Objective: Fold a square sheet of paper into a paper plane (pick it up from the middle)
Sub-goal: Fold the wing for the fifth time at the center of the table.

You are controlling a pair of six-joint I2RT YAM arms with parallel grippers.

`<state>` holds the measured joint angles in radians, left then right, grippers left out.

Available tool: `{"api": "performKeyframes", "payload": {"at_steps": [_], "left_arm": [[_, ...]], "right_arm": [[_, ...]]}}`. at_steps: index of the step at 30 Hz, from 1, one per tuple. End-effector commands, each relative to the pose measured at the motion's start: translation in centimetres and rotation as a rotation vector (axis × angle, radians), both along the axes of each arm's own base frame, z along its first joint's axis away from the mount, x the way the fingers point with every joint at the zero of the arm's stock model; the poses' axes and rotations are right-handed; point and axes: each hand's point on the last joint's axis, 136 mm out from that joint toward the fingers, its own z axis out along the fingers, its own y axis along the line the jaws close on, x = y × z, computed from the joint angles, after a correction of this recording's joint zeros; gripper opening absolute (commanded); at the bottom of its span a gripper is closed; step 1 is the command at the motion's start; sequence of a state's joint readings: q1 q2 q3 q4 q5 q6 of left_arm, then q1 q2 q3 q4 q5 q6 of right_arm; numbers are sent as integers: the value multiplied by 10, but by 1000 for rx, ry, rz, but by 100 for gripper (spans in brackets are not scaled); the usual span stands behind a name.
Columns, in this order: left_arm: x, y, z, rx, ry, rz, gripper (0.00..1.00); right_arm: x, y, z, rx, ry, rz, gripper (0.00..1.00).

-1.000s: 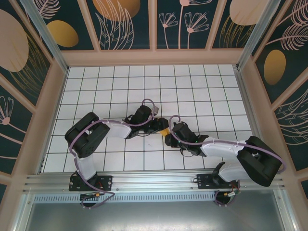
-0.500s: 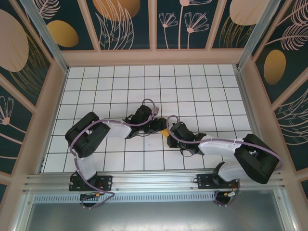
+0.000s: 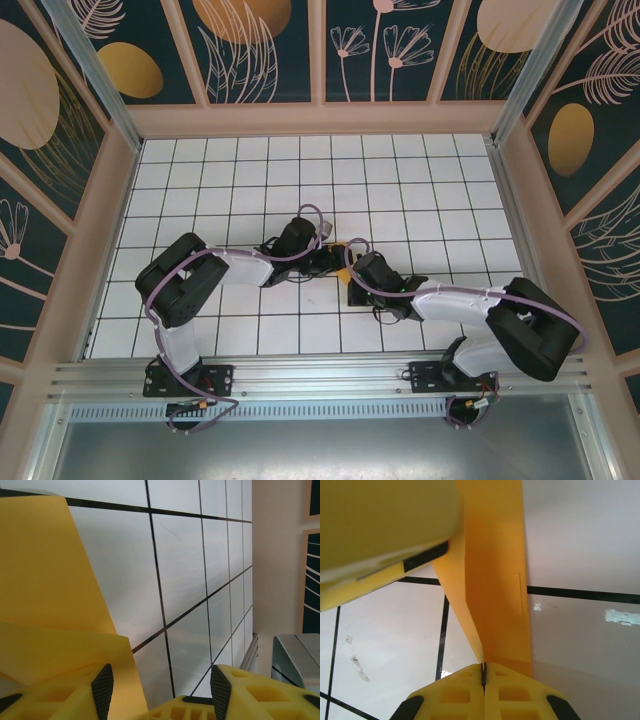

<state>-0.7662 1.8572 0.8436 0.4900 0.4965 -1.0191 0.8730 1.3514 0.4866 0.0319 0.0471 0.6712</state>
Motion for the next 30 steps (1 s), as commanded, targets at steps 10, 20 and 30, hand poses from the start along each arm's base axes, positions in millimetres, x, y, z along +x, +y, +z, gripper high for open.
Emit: {"api": "performKeyframes", "payload": {"at_steps": [10, 20, 30], "left_arm": [[-4, -12, 2, -39, -3, -50, 56], [-1, -8, -8, 21, -9, -45, 54], [0, -11, -6, 17, -13, -51, 53]], "right_arm": [[2, 16, 10, 77, -1, 17, 11], [-3, 0, 9, -36, 18, 14, 22], [-7, -3, 3, -192, 28, 45, 29]]}}
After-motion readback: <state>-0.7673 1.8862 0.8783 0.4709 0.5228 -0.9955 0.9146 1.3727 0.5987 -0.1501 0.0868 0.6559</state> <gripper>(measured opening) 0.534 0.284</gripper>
